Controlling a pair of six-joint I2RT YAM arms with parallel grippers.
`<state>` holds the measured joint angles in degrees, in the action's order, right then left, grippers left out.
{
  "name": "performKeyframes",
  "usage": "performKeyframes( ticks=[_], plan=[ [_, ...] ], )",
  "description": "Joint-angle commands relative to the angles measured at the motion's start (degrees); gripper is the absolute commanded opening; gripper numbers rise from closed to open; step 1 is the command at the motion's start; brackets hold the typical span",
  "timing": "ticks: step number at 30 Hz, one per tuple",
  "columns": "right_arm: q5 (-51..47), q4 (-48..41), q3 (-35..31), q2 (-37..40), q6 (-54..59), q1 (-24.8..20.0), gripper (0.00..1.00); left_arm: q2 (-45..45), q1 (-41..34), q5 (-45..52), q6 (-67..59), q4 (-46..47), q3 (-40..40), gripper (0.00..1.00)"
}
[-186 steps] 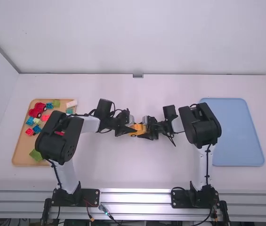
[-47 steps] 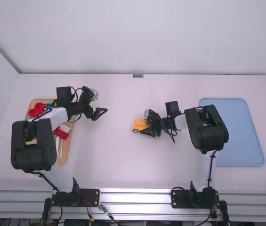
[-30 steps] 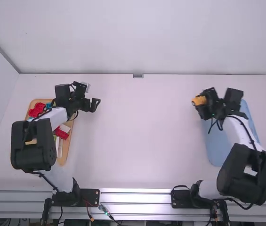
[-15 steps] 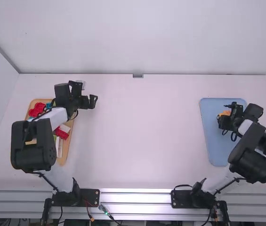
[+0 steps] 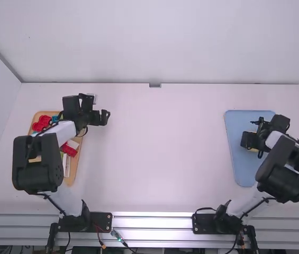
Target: Assemble lego blocks to make yellow taxi
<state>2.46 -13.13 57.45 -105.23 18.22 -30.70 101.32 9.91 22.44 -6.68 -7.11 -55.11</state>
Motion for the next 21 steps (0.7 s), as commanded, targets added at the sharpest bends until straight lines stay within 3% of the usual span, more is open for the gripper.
performKeyframes(
  ticks=[1, 8, 13, 15, 21],
  plan=[
    [-4.02, -2.12, 3.56, 4.81, -0.46, 2.49, 0.99, -3.74, -1.70, -0.46, -0.61, 0.28, 0.26, 0.99],
    [-9.16, -10.67, 7.78, 14.19, -5.84, 10.21, 0.99, -15.21, -8.52, -14.60, -3.82, 6.32, 0.26, 0.99],
    [-10.01, -13.22, 9.29, 19.37, -7.96, 14.43, 0.99, -22.29, -12.13, -16.06, -5.16, 7.87, 0.26, 0.99],
    [-10.01, -13.42, 9.44, 24.44, -7.69, 18.75, 0.99, -28.00, -13.88, -15.89, -5.16, 8.28, 0.26, 0.99],
    [-10.05, -12.74, 9.38, 33.24, -7.69, 25.97, 0.99, -35.41, -14.10, -15.87, -5.18, 8.26, 0.26, 0.99]
  ],
)
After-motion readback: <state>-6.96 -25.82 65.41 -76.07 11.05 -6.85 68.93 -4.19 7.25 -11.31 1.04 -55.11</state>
